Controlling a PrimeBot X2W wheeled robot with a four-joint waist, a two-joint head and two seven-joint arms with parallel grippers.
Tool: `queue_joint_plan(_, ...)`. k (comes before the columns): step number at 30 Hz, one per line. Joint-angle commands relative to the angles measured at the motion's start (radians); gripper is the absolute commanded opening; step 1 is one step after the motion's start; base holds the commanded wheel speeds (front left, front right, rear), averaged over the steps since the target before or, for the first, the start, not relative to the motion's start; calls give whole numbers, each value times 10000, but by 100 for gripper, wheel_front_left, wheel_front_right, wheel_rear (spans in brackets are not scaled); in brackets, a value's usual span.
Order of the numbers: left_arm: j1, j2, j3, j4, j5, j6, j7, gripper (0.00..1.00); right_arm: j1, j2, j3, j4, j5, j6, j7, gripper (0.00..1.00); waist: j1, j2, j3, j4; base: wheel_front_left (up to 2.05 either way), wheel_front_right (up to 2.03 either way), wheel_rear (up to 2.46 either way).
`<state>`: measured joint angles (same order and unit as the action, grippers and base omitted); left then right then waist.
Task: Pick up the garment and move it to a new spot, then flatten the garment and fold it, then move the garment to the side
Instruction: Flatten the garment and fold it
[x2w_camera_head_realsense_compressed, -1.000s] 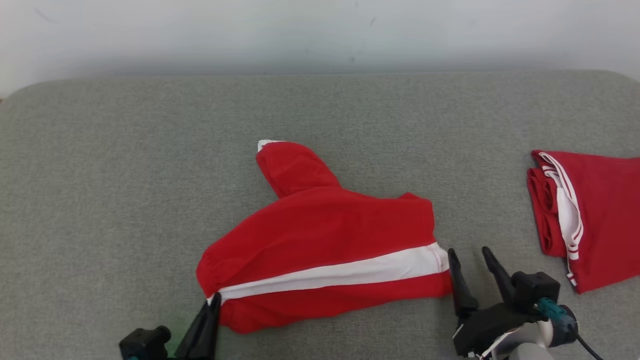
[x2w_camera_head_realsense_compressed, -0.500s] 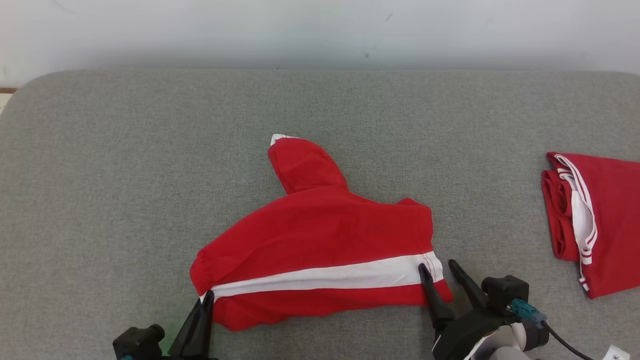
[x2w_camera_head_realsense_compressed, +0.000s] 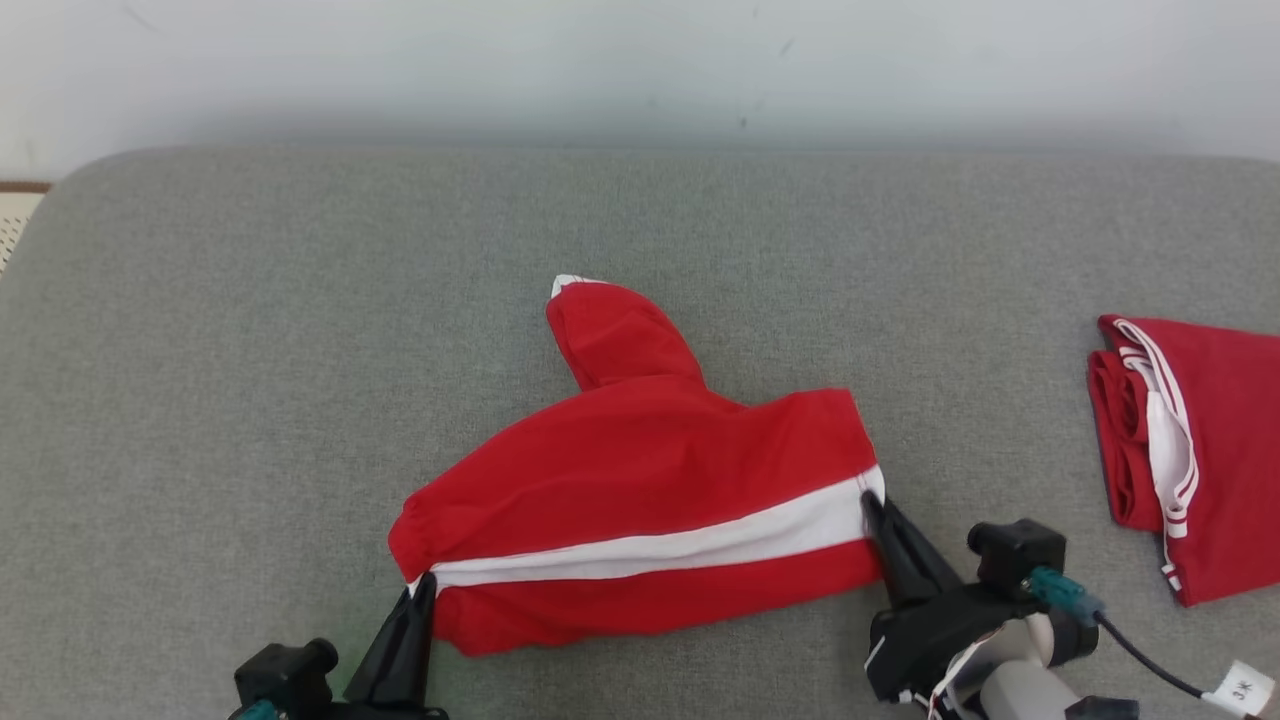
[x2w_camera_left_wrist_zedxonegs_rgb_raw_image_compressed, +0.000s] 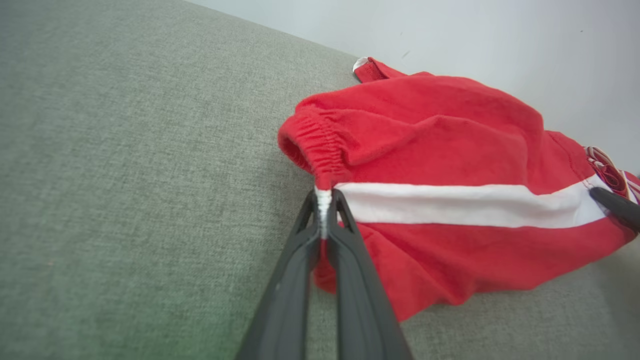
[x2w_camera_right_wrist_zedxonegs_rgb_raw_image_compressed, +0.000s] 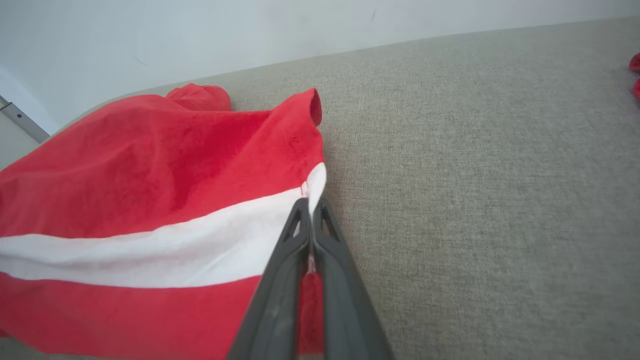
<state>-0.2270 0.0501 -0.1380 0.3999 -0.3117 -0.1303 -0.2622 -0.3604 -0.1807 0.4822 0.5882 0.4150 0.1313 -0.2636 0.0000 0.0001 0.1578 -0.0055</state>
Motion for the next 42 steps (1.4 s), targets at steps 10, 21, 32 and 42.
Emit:
queue_joint_plan(10,-1922,1165,-1510,-596,-281,-1,-36,0,-662,-142,-649,-1831,424,-10,-10,0,0,-1,-1184,-2,0,0,0)
queue_joint_plan(21,-8923,3797,-4637,1519,-2225,3,364,0,-5370,-655,-1105,-1872,91,-11,-8,0,0,-1,-479,-252,0,0,0)
queue_joint_plan(32,-13198,3523,-5631,2877,-1361,78,-26,0,-10086,-467,-1379,573,-1360,-11,-7,0,0,-1,3302,-282,0,0,0)
queue_joint_plan(42,-9897,3096,-4574,557,-2102,4,-32,0,-7862,-753,-586,-311,57,-11,-10,0,0,-1,4053,-713,0,0,0)
